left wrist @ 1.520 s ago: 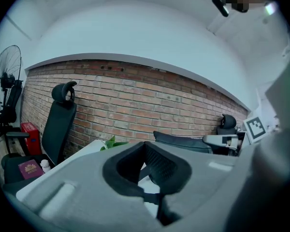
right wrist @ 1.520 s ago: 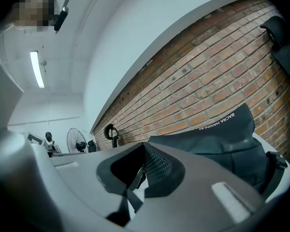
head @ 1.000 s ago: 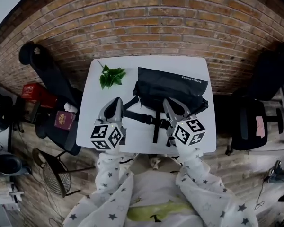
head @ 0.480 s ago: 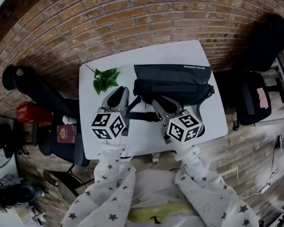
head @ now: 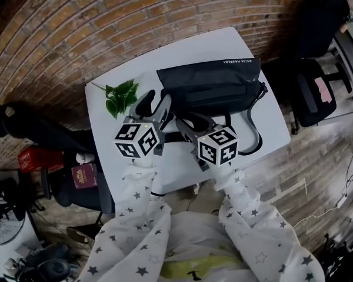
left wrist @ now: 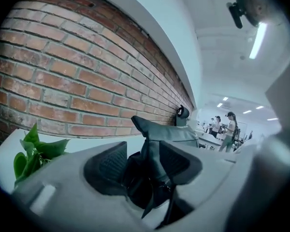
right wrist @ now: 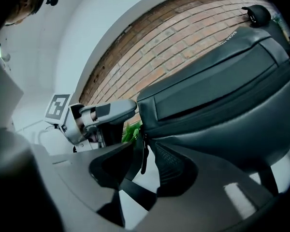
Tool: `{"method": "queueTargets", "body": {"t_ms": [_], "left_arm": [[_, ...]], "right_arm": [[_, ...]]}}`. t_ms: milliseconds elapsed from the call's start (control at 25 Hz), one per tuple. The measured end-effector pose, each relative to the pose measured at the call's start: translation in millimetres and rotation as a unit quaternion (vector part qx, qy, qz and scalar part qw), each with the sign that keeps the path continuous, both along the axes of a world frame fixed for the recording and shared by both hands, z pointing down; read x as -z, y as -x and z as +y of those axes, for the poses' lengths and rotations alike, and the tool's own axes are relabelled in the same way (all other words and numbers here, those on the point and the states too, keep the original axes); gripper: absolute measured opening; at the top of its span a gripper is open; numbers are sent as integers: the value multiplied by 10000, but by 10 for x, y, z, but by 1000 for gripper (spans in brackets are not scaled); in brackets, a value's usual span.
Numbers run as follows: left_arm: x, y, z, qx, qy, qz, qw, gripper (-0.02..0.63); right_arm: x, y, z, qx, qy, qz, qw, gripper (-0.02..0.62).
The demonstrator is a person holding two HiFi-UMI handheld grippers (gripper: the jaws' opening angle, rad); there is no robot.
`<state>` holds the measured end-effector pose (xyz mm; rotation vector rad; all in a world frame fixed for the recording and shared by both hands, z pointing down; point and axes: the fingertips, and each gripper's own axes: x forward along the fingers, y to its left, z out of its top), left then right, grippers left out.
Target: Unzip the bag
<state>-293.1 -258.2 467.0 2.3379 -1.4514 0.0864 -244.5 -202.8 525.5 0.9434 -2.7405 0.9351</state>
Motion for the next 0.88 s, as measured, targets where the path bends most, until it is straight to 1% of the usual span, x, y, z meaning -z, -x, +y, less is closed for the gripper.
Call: {"method": "queueTargets", "body": {"t_ms": [80,200,280,360,480,560,640,760,880], "left_arm": [[-66,-58,-60,-165,40,-3,9999,207],[-92,-108,-154,-319,-19,77,9995,207],[-89,-139,-192,-401,-74,130,9991,207],[-92,-166,-202,-477,-113,153,9987,202],[-79,-212,-191,-598,-183,153,9979,168],[-69,-243,-181,-634,-202,152,9977,150],[-64,-261,-175,-651,-206,143,9976,148],[-69,-262,-178,-674,-201,116,9975,141],[-82,-247,-176,-654,-188,10,9977,136]], "right_arm": [[-45,38,-5,-59,38,26,10000,140],[-102,99,-9,-123,53,119,9998,132],[-135,108,3,-187,17,221,9996,110],[-161,95,26,-251,-59,327,9991,73],[-194,86,40,-276,-96,433,9986,55],[-205,67,30,-325,-92,500,9982,44],[-208,40,22,-357,-110,597,9975,21],[-192,12,23,-343,-100,605,9975,20],[-182,-21,18,-371,-78,607,9974,20]]}}
